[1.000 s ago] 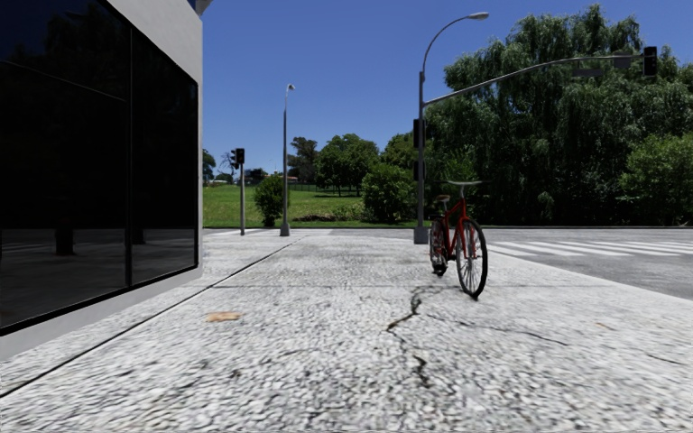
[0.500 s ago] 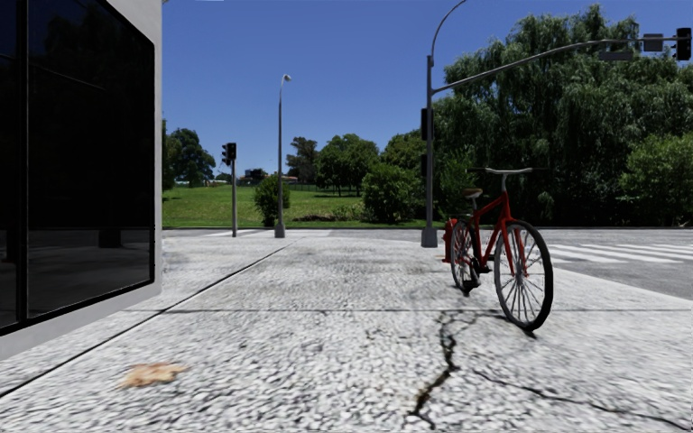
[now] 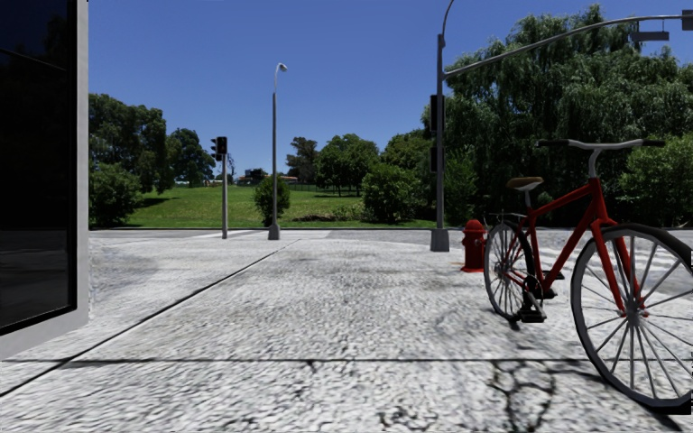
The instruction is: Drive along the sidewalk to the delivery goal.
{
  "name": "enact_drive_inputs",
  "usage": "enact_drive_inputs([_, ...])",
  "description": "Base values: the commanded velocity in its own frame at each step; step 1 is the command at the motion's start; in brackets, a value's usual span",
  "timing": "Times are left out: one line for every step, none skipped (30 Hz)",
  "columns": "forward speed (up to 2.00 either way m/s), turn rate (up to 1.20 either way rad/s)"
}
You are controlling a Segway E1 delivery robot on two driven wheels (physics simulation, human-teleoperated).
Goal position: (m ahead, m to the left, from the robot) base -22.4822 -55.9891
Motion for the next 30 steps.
enact_drive_inputs([2.0,0.0])
enact_drive_inputs([2.0,0.0])
enact_drive_inputs([2.0,0.0])
enact_drive_inputs([2.0,0.0])
enact_drive_inputs([2.0,0.0])
enact_drive_inputs([2.0,0.0])
enact_drive_inputs([2.0,0.0])
enact_drive_inputs([2.0,0.0])
enact_drive_inputs([2.0,0.0])
enact_drive_inputs([2.0,0.0])
enact_drive_inputs([2.0,0.0])
enact_drive_inputs([2.0,0.0])
enact_drive_inputs([2.0,0.0])
enact_drive_inputs([2.0,0.0])
enact_drive_inputs([2.0,0.0])
enact_drive_inputs([2.0,0.0])
enact_drive_inputs([2.0,0.0])
enact_drive_inputs([2.0,0.0])
enact_drive_inputs([1.99,0.0])
enact_drive_inputs([1.99,0.0])
enact_drive_inputs([1.83,0.0])
enact_drive_inputs([1.58,0.0])
enact_drive_inputs([1.58,0.0])
enact_drive_inputs([1.49,0.0])
enact_drive_inputs([1.52,0.0])
enact_drive_inputs([1.75,0.0])
enact_drive_inputs([1.75,0.0])
enact_drive_inputs([2.0,0.0])
enact_drive_inputs([2.0,0.0])
enact_drive_inputs([1.97,0.0])
